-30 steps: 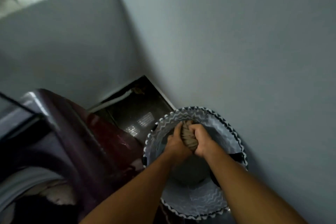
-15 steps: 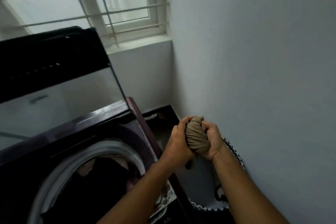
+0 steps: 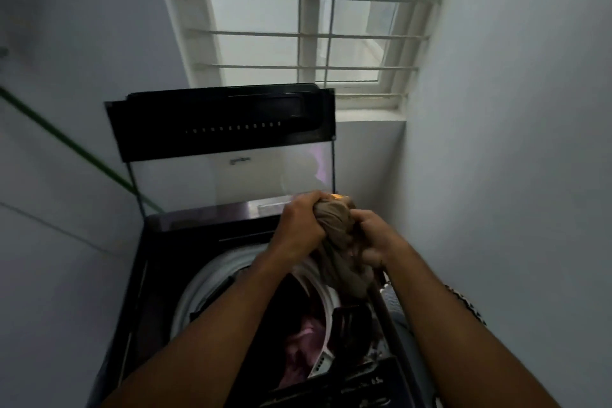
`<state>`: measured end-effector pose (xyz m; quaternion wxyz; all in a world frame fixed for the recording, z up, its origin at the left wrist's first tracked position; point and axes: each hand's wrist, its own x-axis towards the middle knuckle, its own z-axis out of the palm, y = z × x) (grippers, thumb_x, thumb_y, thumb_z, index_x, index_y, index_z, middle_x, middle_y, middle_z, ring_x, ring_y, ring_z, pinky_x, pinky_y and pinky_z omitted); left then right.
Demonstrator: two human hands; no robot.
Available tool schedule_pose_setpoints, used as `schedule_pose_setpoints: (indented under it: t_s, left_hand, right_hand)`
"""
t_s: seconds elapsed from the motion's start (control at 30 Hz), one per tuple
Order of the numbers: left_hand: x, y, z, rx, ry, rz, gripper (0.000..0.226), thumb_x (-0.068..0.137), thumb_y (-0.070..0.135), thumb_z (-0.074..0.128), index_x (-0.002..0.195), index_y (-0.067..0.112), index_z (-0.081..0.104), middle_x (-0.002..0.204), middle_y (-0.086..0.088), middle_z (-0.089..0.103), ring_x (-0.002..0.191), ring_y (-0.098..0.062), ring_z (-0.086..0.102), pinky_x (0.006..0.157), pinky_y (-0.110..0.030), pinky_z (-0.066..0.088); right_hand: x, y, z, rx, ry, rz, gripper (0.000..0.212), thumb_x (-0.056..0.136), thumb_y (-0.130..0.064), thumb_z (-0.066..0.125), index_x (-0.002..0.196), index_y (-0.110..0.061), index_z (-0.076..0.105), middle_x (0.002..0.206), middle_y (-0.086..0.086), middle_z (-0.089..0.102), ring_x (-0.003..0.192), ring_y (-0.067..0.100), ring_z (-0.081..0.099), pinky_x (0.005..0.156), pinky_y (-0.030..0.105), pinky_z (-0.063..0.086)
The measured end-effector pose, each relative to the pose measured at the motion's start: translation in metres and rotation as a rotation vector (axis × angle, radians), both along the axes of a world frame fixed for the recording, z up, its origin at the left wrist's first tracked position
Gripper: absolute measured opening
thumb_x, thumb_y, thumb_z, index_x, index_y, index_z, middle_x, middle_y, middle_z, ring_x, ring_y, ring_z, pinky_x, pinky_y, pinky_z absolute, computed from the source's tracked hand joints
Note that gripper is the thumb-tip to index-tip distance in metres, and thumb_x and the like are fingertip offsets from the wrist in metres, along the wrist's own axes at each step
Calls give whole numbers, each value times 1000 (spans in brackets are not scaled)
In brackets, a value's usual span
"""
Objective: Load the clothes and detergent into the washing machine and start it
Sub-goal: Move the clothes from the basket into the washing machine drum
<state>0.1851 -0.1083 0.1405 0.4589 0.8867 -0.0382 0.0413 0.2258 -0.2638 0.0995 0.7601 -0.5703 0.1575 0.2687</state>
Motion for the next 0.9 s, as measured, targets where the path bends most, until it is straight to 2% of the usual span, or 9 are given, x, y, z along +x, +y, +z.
schedule_pose_setpoints:
  t_s: [0.07, 0.13, 0.3, 0.43, 0.5, 0.6, 0.7, 0.8, 0.9]
  left_hand:
    - [-3, 22, 3, -8, -57, 52, 35, 72, 0, 67, 101, 20, 72, 91, 4, 71, 85, -12, 64, 75, -19, 47]
    - [-5, 38, 3, -37, -66, 63, 32, 69, 3, 69, 95, 20, 72, 87, 6, 72, 81, -10, 65, 71, -16, 47]
    - [-11, 59, -12, -351, 128, 116, 36, 65, 3, 72, 96, 19, 67, 88, -2, 74, 79, -18, 66, 76, -36, 57]
    - [-24, 73, -45, -567, 279, 103, 43, 76, -11, 69, 109, 15, 60, 98, -6, 71, 85, -16, 66, 77, -27, 56]
    - [-29, 82, -73, -448, 316, 79, 44, 74, -1, 74, 112, 16, 60, 103, -4, 69, 87, -11, 66, 77, -21, 55]
    - [-36, 96, -113, -93, 419, 34, 70, 57, 33, 72, 126, 25, 59, 119, -4, 61, 103, -19, 65, 86, -34, 57]
    - [-43, 108, -146, -39, 472, 40, 78, 61, 28, 74, 136, 23, 55, 135, -4, 53, 120, -20, 57, 103, -37, 49]
    - [-49, 122, -167, 50, 485, 65, 58, 74, 17, 70, 131, 23, 60, 131, -2, 52, 120, -17, 55, 105, -29, 43]
    - [-56, 133, -190, 144, 549, 70, 43, 82, 14, 65, 123, 25, 66, 128, -5, 54, 116, -21, 58, 103, -30, 45]
  right_hand:
    - [-14, 16, 6, -199, -17, 106, 22, 79, -23, 64, 100, -14, 64, 84, 9, 62, 72, 23, 58, 77, 41, 50]
    - [-24, 29, 2, -394, -64, 225, 21, 95, -32, 53, 108, -20, 65, 82, 1, 59, 76, 23, 53, 73, 33, 42]
    - [-42, 60, -18, 96, 47, 216, 44, 98, -44, 47, 117, -11, 68, 111, 14, 66, 97, 31, 64, 83, 51, 55]
    - [-42, 81, -31, 172, 92, -24, 32, 92, -26, 50, 100, -2, 70, 97, 18, 67, 79, 27, 66, 73, 33, 56]
    - [-36, 87, -49, -38, 96, -68, 34, 95, -26, 50, 99, -1, 72, 96, 20, 71, 80, 28, 68, 73, 33, 56]
    - [-35, 89, -76, -579, 38, 78, 32, 95, -23, 55, 109, 2, 69, 104, 16, 69, 89, 25, 63, 67, 31, 49]
    - [-41, 89, -103, -770, -35, 173, 20, 86, -17, 61, 100, -5, 69, 96, 12, 66, 93, 28, 63, 73, 37, 49]
    - [-42, 90, -115, -990, -268, 272, 44, 82, -17, 65, 125, -9, 61, 123, 16, 59, 114, 34, 57, 95, 35, 47]
    - [-44, 98, -128, -1066, -444, 490, 57, 72, -28, 66, 128, -17, 61, 127, 17, 57, 116, 33, 56, 98, 35, 48]
